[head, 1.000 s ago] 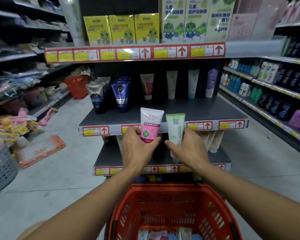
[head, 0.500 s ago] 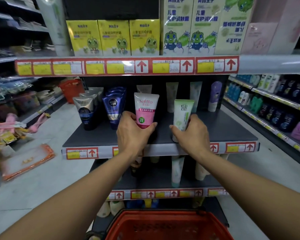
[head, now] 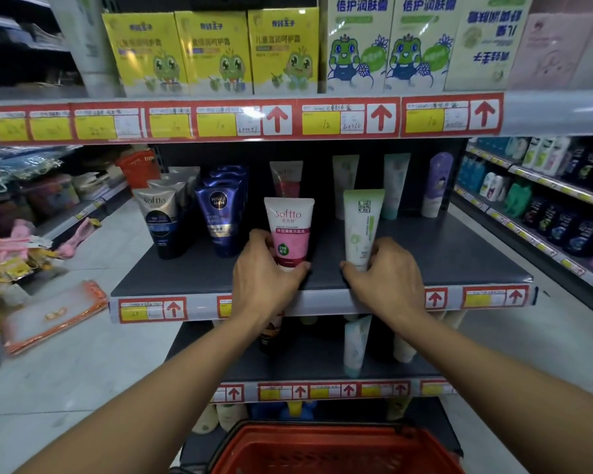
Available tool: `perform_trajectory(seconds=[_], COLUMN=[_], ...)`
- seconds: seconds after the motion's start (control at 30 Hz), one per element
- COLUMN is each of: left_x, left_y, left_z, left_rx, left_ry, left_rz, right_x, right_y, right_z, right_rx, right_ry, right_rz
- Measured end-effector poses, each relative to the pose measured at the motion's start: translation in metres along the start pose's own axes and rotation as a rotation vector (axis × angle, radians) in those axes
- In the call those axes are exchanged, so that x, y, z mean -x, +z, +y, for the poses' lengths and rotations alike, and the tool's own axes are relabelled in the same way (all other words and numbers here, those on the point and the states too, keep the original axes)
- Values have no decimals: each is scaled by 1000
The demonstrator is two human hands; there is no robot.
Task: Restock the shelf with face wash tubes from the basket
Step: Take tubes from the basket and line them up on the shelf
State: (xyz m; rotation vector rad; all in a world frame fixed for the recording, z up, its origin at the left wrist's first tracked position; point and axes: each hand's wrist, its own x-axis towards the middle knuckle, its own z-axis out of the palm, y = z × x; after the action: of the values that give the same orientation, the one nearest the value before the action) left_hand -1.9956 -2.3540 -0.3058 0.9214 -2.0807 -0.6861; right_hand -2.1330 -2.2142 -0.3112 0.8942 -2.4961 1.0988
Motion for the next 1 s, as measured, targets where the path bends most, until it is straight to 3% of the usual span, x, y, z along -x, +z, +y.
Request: perform_trajectory(seconds=[0.2,0.53,1.0], left_x=[-20,-60,-91], left_y=[-1,15,49], left_z=[0,-8,-7], left_rx=[-132,-67,-57], left_ry=[-42,-153,-170], left_rz=[24,-89,-71], right_x=[-20,-67,-122], right_y=[9,27,62], right_z=[1,-1,9], right_rx=[56,71,24], right_ry=[21,105,128], right_rz=[-87,-229,-212])
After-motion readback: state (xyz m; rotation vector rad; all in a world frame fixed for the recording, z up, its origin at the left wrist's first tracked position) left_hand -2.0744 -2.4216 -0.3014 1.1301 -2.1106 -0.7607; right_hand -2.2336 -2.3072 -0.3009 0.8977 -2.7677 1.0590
